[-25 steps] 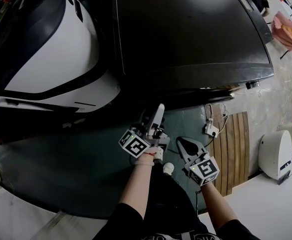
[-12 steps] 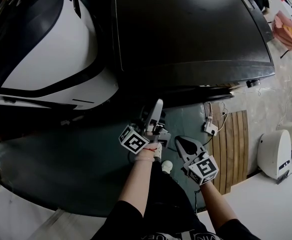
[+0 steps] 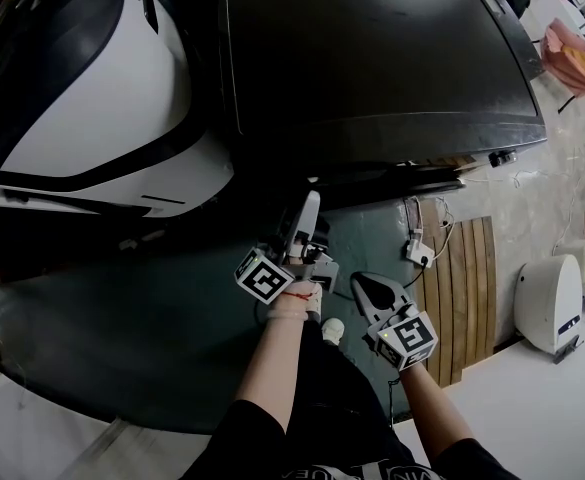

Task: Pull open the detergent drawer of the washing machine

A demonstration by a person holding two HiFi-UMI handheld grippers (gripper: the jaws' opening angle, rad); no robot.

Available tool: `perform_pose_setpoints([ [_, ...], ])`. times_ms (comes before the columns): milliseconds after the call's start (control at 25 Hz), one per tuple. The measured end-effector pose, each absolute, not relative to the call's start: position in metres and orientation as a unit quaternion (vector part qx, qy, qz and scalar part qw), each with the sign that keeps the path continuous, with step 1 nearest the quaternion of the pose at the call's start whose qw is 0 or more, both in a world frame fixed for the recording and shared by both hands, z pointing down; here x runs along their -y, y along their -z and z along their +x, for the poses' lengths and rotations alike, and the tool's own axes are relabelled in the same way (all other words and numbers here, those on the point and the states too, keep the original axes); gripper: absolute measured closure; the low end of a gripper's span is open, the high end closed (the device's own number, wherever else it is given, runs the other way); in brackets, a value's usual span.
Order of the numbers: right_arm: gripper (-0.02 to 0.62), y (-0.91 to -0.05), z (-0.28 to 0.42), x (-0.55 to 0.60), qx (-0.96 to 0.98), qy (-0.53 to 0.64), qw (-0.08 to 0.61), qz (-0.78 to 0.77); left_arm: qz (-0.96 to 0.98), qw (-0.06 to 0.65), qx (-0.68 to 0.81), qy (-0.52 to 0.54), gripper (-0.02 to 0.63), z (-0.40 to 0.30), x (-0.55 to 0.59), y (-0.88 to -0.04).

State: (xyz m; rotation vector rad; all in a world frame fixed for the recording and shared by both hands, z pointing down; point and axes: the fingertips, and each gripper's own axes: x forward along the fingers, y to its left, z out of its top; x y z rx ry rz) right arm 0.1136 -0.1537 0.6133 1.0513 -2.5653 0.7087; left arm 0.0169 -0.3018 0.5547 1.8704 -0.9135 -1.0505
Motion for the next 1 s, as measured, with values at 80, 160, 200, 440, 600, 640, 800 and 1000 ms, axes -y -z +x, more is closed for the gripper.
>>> perform_pose_setpoints([
  [80,0.583,-0.613,0.115,0.152,0.887,-0.246,0.139,0.366,0.738,0.394,0.359,0.413,0.479,0.018,0.298,-0.555],
  [160,0.583,-0.613,0.118,0.151,0.885,-0.247,0.137,0.371,0.739,0.395,0.358,0.412,0.479,0.018,0.295,-0.556],
  [200,0.584,-0.613,0.119,0.151,0.883,-0.247,0.136,0.374,0.739,0.396,0.358,0.411,0.479,0.019,0.294,-0.556],
  [440,0.583,-0.608,0.126,0.150,0.878,-0.240,0.130,0.394,0.741,0.398,0.355,0.409,0.480,0.021,0.288,-0.555],
  [600,0.584,-0.603,0.130,0.149,0.876,-0.235,0.124,0.403,0.744,0.398,0.353,0.404,0.485,0.022,0.281,-0.555],
  [640,0.583,-0.602,0.131,0.149,0.874,-0.234,0.122,0.407,0.745,0.397,0.354,0.403,0.486,0.023,0.280,-0.555],
  [800,0.583,-0.597,0.135,0.150,0.871,-0.224,0.118,0.420,0.748,0.395,0.356,0.396,0.486,0.025,0.273,-0.555],
  [1000,0.584,-0.593,0.132,0.144,0.871,-0.221,0.117,0.423,0.761,0.388,0.355,0.380,0.494,0.028,0.262,-0.555],
])
